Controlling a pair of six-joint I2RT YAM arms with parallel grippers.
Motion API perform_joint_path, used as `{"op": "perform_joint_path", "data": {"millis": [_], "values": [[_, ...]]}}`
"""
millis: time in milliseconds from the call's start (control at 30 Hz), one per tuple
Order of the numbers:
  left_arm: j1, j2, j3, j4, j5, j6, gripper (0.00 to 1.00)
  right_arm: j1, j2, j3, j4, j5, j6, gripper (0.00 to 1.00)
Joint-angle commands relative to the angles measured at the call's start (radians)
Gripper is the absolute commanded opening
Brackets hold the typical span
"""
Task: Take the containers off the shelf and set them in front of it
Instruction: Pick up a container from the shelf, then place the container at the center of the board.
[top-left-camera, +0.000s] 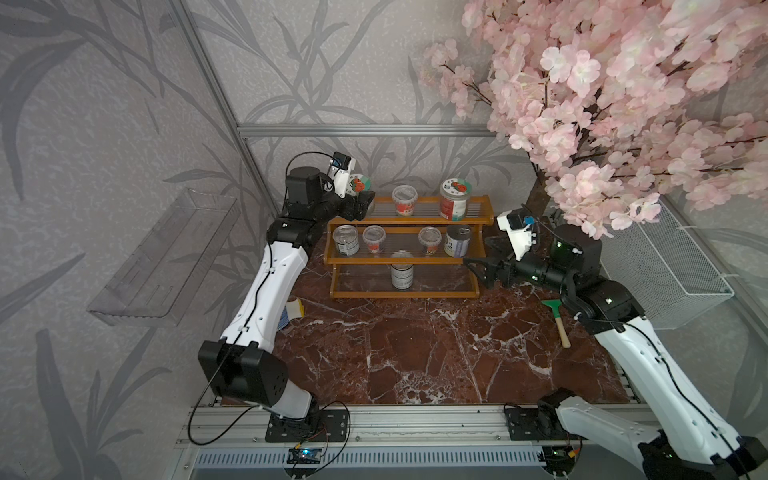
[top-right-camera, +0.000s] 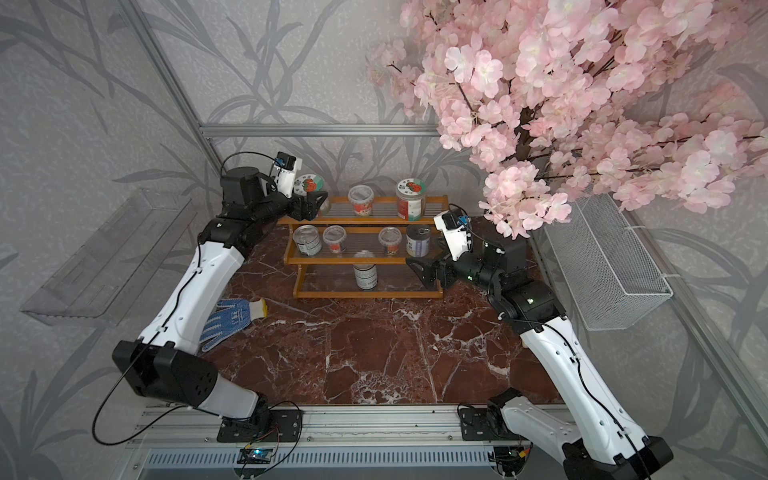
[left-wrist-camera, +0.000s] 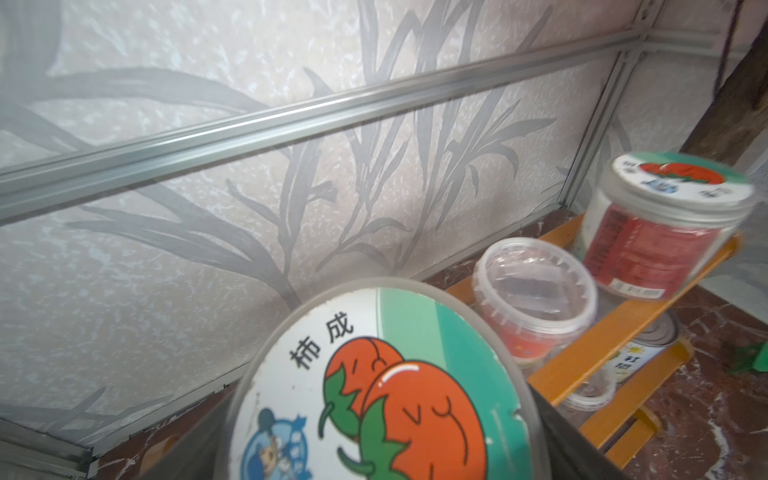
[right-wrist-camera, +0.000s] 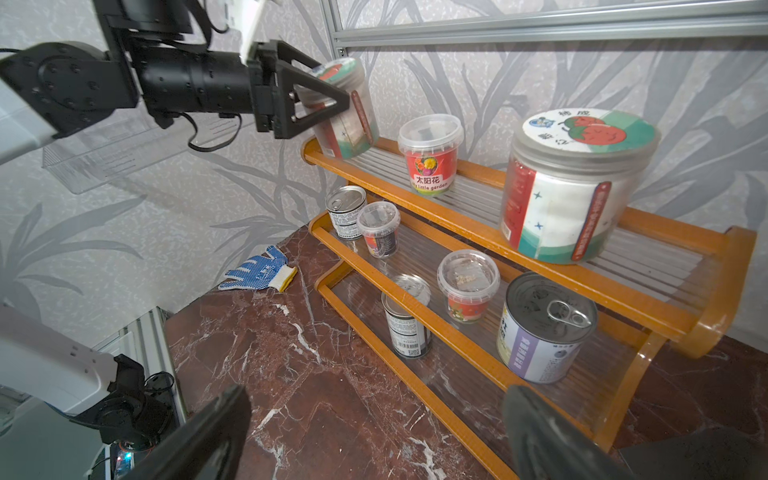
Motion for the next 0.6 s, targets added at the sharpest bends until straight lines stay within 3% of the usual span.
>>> {"op": "perform_joint_path", "data": {"millis": [0,300,567], "values": [[-0.016,-0.139,-0.076,0.032,0.013,-0.064,0.75,-0.005,0.013,-0.012,0.056,-0.037,0.015,0.99],[-0.164,-0.473,-0.550,0.090,-0.088,-0.218,0.75,-0.006,0.027,-0.032,0.063,-0.091,-0.005,0.99],[-0.294,-0.651,-0.962,0.216,-0.256,-0.356,0.75,-0.006,0.004,-0.088,0.050,-0.072,-0.046,0.99]]}}
